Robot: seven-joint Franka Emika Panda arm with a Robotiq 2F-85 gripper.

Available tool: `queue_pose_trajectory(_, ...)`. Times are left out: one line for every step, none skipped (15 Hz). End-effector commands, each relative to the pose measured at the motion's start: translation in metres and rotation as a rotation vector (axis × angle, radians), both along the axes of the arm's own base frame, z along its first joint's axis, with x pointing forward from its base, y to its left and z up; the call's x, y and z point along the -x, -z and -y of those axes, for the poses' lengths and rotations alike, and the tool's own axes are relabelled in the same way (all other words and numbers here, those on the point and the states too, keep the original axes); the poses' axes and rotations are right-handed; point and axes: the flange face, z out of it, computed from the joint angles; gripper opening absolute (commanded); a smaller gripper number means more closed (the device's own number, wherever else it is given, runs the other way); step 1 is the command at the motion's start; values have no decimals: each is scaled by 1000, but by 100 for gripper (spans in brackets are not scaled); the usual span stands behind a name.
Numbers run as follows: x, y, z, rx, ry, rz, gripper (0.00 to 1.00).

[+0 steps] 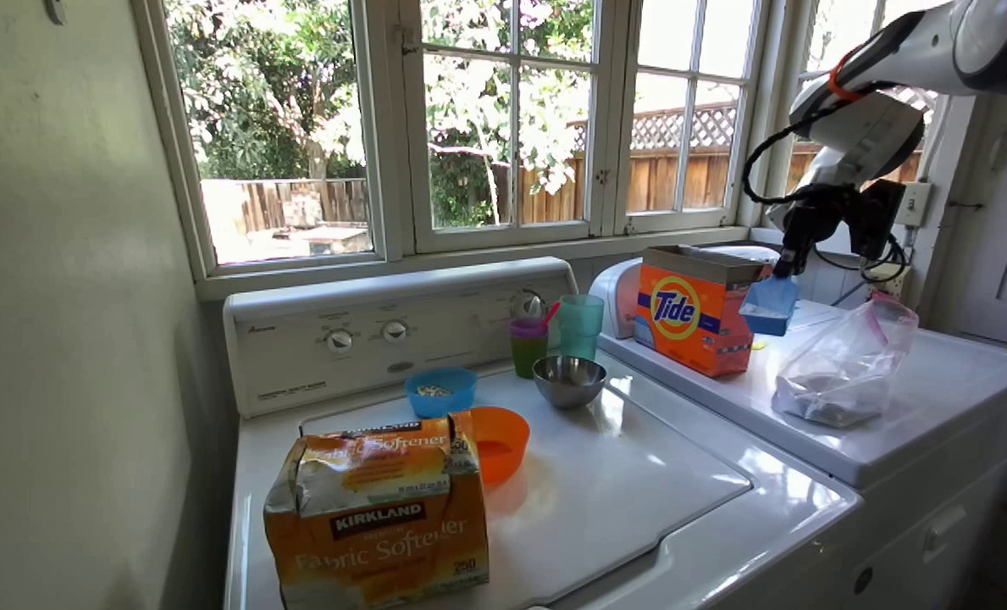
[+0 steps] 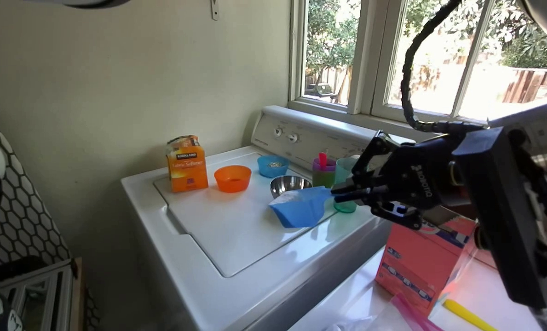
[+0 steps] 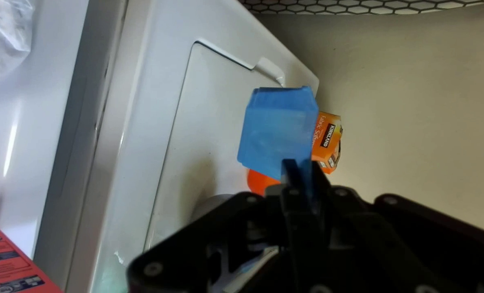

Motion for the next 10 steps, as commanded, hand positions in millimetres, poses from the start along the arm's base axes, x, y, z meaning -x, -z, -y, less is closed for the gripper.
queue_pose_trajectory(-2, 14, -9, -47, -1, -3, 2)
queue_pose_trajectory(-4, 18, -12, -53, 0, -6, 2)
queue_pose_trajectory(-7, 22, -17, -55, -10, -10, 2)
queue_pose_trajectory(-10, 27, -22, -58, -22, -20, 2)
queue_pose_trajectory(-12, 32, -27, -63, -35, -29, 2)
queue_pose_trajectory(-15, 39, -34, -72, -55, -43, 2)
queue_pose_trajectory(-16, 44, -40, -89, -74, -55, 2)
queue_pose_trajectory(-19, 49, -45, -95, -79, -60, 2)
queue_pose_trajectory(-22, 53, -48, -101, -86, -64, 2)
queue_pose_trajectory(-24, 57, -52, -109, -95, -69, 2)
